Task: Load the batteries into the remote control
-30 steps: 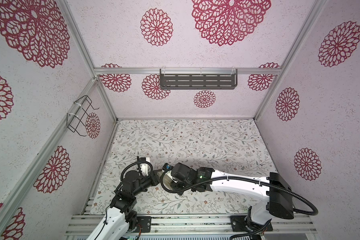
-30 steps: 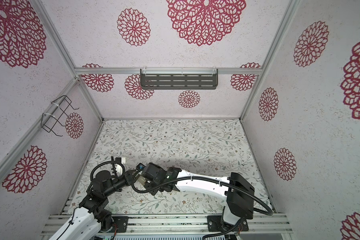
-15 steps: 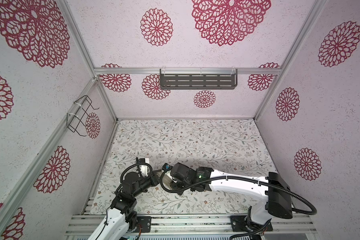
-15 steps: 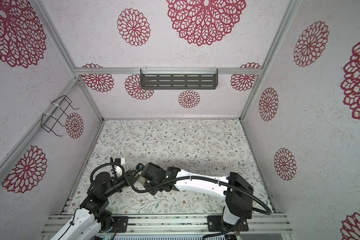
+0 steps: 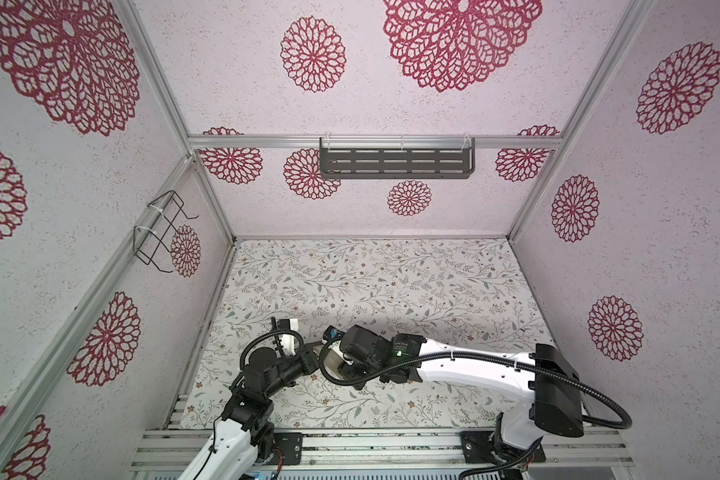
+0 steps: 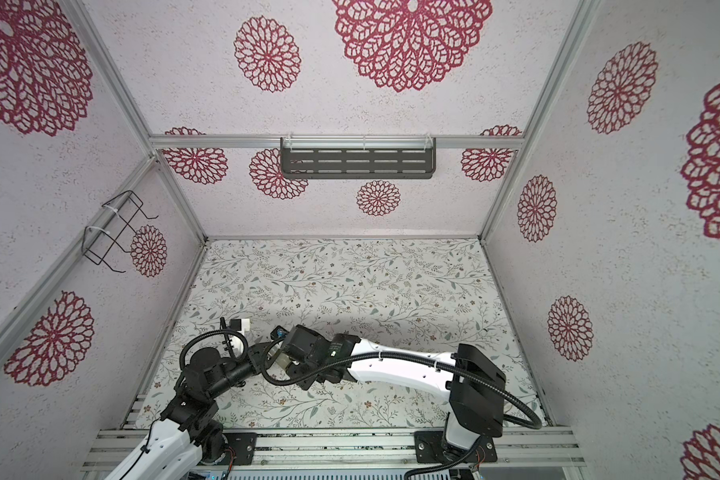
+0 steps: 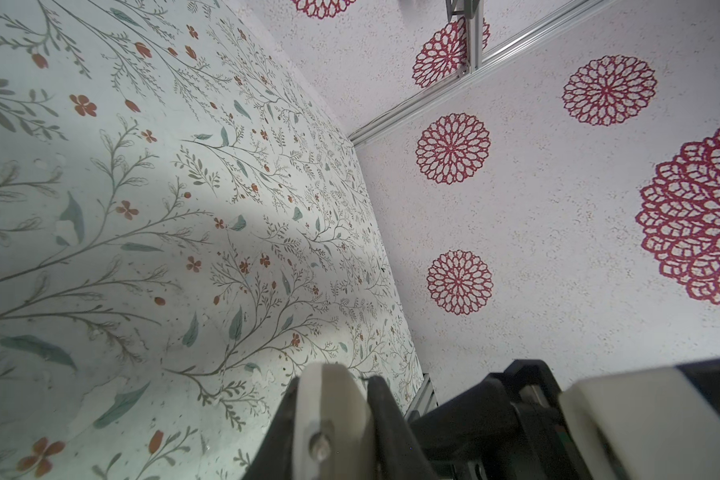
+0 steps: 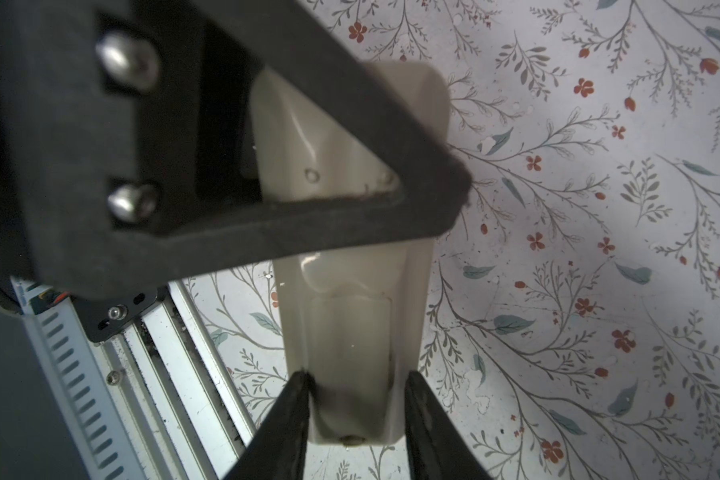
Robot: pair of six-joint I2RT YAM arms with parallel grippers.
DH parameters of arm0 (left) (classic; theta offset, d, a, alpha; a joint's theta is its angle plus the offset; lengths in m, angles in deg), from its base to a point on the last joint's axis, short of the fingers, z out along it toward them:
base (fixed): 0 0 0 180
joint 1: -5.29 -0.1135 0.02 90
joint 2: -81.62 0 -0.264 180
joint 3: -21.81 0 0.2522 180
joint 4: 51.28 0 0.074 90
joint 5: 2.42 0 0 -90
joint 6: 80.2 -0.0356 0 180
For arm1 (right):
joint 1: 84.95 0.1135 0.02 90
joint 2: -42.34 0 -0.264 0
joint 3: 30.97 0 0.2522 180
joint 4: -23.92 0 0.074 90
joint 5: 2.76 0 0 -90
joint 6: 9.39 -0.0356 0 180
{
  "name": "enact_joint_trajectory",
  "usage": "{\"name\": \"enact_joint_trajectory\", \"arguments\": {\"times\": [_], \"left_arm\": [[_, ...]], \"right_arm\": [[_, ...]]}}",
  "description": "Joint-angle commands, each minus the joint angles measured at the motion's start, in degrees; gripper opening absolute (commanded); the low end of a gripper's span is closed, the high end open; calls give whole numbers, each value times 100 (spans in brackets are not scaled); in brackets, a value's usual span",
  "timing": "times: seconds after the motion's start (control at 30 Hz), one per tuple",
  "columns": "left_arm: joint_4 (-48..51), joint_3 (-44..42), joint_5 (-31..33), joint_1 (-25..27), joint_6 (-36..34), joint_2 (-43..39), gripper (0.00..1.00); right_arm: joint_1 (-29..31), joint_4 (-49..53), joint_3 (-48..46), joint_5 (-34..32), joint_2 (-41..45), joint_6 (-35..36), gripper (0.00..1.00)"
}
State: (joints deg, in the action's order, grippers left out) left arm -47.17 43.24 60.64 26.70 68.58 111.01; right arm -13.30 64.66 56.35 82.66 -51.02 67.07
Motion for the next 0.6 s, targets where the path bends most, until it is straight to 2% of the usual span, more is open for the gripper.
{"name": "enact_joint_trajectory", "arguments": {"times": [0.0,0.4,0.57], "left_arm": [[-376,-50,-180,49,31,13,0],[-468,-89,-276,49,98,78,0],[-485,-107,-295,44,114,39,0]], "right_arm": [[-12,-81,260,-200,20,11,43],[172,-16,366,-394,297,113,56],[182,129,235,-629,573,1,57]]}}
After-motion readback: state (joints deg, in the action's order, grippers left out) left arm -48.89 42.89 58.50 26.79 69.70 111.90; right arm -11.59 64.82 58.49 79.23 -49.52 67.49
